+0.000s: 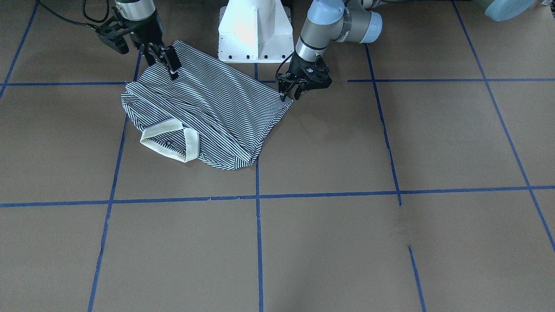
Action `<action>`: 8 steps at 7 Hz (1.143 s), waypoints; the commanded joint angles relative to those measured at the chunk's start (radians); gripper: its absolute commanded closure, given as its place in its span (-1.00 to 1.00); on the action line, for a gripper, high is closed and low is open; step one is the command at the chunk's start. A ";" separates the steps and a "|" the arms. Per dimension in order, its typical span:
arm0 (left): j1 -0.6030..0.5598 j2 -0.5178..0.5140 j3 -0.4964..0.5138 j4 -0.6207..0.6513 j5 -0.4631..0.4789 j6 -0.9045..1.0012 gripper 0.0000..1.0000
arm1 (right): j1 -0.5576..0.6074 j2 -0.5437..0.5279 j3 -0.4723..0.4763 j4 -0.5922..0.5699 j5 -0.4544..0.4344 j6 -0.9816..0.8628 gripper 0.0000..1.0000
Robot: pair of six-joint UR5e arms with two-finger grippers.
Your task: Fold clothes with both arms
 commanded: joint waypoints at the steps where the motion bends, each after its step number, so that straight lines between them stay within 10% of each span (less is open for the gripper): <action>1: 0.000 -0.004 -0.006 0.029 0.001 0.004 1.00 | 0.001 -0.003 -0.001 -0.001 0.000 0.000 -1.00; 6: -0.147 -0.007 -0.061 0.160 0.036 0.242 1.00 | 0.017 0.003 -0.017 0.006 0.007 -0.002 -1.00; 8: -0.306 -0.089 0.116 0.040 0.052 0.339 1.00 | 0.017 0.004 -0.017 0.008 0.007 0.000 -1.00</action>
